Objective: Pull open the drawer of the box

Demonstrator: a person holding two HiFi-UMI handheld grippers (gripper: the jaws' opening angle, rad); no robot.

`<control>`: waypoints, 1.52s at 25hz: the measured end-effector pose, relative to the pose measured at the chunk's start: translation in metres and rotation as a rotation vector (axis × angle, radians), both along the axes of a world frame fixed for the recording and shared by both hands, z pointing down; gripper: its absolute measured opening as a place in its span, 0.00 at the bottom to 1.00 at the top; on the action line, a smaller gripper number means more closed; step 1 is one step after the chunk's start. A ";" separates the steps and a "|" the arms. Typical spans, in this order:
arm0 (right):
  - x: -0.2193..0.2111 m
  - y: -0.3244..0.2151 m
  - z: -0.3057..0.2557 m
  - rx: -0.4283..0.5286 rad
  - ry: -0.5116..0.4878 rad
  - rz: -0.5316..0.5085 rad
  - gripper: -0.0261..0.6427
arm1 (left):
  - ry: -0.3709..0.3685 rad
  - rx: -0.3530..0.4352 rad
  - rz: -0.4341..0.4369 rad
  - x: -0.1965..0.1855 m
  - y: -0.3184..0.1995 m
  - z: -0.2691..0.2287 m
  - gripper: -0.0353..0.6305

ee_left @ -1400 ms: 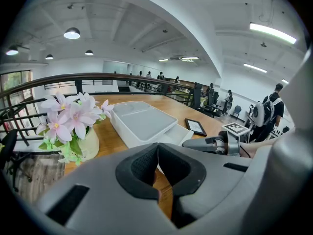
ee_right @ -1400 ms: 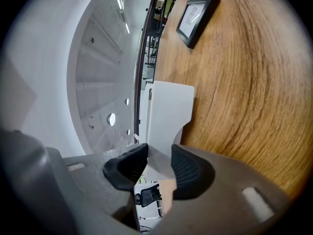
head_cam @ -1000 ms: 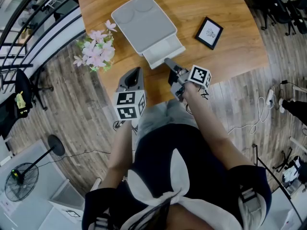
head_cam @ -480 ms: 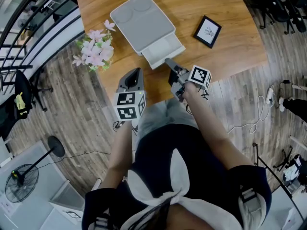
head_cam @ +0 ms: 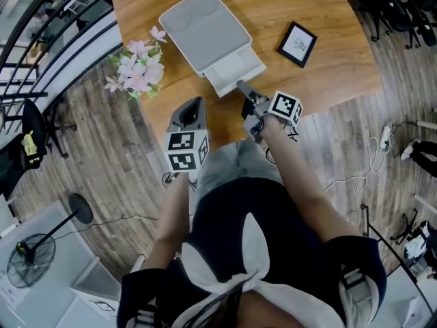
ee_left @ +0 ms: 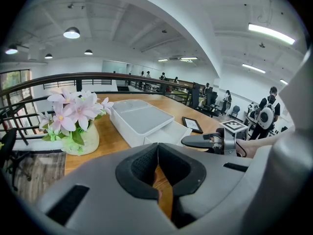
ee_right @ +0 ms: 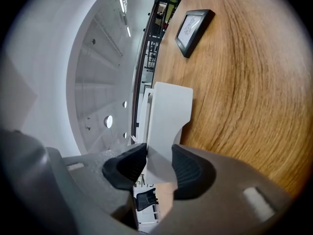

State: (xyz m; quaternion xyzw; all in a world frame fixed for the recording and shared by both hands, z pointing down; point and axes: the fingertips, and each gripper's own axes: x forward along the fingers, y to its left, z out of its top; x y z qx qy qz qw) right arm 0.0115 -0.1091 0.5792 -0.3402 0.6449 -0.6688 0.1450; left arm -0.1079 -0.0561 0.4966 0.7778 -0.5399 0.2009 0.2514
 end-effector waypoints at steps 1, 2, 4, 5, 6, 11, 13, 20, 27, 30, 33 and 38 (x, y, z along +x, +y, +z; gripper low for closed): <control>0.000 0.000 0.000 -0.008 0.000 0.003 0.28 | 0.000 0.000 0.000 0.000 0.000 0.000 0.08; 0.000 0.000 0.001 -0.006 0.000 0.003 0.28 | 0.000 -0.001 0.001 0.000 0.001 0.000 0.08; 0.000 -0.001 0.001 0.002 -0.001 0.002 0.28 | 0.001 -0.001 0.002 -0.001 0.001 0.000 0.08; 0.000 -0.001 0.000 0.001 0.001 0.004 0.28 | 0.001 -0.001 0.003 -0.001 0.001 0.000 0.08; 0.000 -0.001 0.000 -0.003 0.004 0.007 0.28 | 0.002 0.000 0.003 -0.001 0.001 0.000 0.08; 0.000 -0.001 0.002 -0.033 0.023 0.012 0.29 | 0.004 0.003 0.005 -0.001 0.001 -0.001 0.08; -0.002 0.000 0.005 -0.054 0.013 0.009 0.35 | 0.005 0.003 0.005 -0.002 0.001 -0.002 0.08; -0.003 -0.006 0.004 -0.064 -0.019 0.065 0.34 | 0.004 0.000 0.003 -0.005 0.002 0.000 0.08; -0.001 -0.011 0.004 -0.048 -0.025 0.068 0.30 | 0.006 -0.001 0.000 -0.005 0.003 0.001 0.08; -0.001 -0.011 0.004 -0.054 -0.025 0.076 0.29 | 0.006 -0.002 -0.002 -0.005 0.004 0.002 0.08; -0.001 -0.012 0.005 -0.038 -0.026 0.067 0.29 | 0.009 -0.002 -0.005 -0.006 0.004 0.002 0.08; 0.000 -0.008 0.004 -0.044 -0.029 0.064 0.29 | 0.008 -0.003 -0.006 -0.005 0.005 0.001 0.08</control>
